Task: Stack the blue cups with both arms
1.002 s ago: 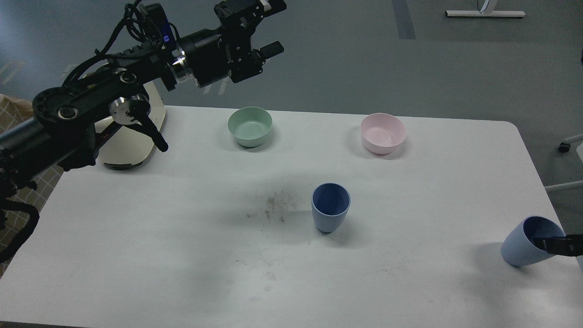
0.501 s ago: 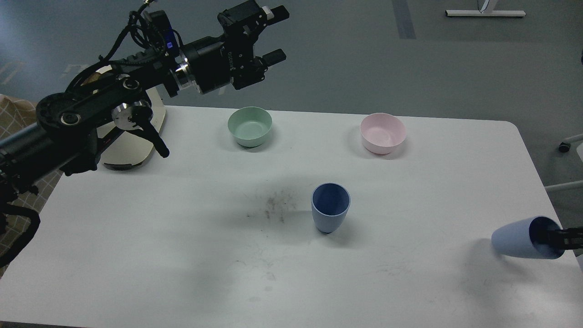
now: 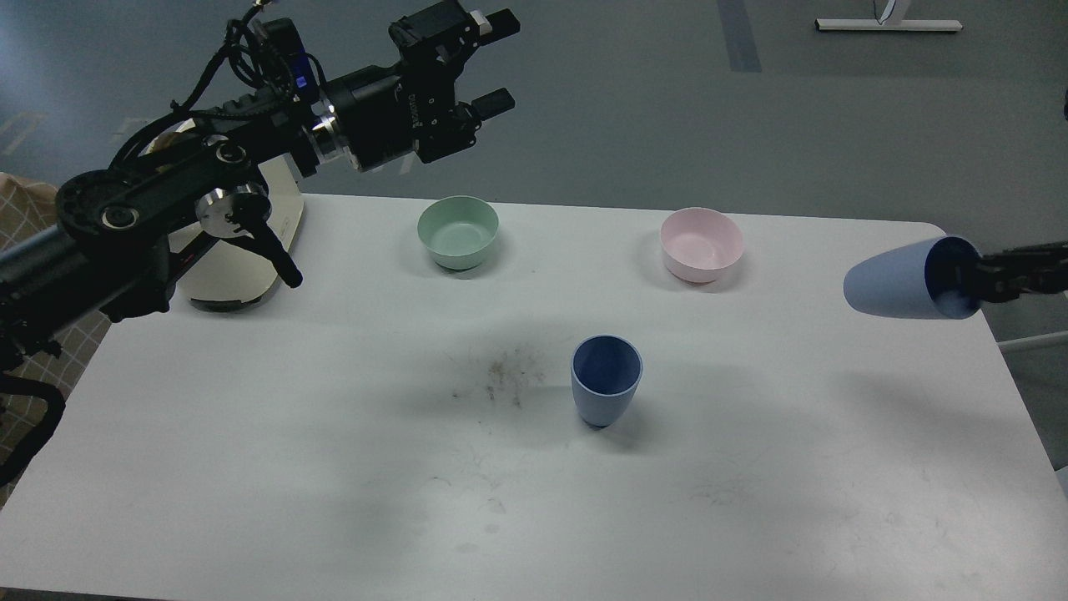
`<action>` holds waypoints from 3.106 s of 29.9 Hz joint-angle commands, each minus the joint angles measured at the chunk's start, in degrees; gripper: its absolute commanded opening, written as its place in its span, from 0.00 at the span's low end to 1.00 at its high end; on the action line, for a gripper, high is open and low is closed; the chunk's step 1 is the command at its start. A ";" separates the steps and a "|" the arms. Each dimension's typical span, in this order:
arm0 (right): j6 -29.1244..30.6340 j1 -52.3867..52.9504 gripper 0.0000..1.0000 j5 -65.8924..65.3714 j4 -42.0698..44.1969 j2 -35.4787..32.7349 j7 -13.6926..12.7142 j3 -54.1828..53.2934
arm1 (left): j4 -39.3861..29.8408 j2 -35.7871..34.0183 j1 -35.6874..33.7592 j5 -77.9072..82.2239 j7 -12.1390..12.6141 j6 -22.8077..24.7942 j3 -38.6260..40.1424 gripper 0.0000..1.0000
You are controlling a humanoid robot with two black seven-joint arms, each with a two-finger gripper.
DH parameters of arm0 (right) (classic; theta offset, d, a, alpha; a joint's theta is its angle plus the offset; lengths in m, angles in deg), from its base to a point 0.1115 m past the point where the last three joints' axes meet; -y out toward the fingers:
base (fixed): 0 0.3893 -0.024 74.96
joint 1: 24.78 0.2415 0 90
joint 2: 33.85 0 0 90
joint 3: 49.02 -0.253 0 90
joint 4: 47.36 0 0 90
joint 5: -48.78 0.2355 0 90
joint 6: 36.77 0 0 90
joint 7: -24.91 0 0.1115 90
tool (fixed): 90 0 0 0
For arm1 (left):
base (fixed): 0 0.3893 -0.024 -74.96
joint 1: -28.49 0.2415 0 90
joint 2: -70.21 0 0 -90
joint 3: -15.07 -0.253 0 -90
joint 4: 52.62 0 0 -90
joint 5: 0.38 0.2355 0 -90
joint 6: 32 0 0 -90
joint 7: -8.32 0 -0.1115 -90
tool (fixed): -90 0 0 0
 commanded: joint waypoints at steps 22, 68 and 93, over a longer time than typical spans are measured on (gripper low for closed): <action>0.00 23.09 0.00 19.28 8.39 41.15 0.00 32.83 | -0.10 -2.08 0.71 -0.09 -0.09 0.00 1.75 0.97; 0.00 27.66 0.00 22.54 7.16 50.12 0.00 38.63 | -1.06 -3.31 1.06 -0.09 -0.09 0.00 1.75 0.97; 0.00 26.35 1.00 37.39 20.61 42.83 0.00 27.47 | -0.45 -3.23 2.90 -0.09 0.09 0.00 5.88 0.98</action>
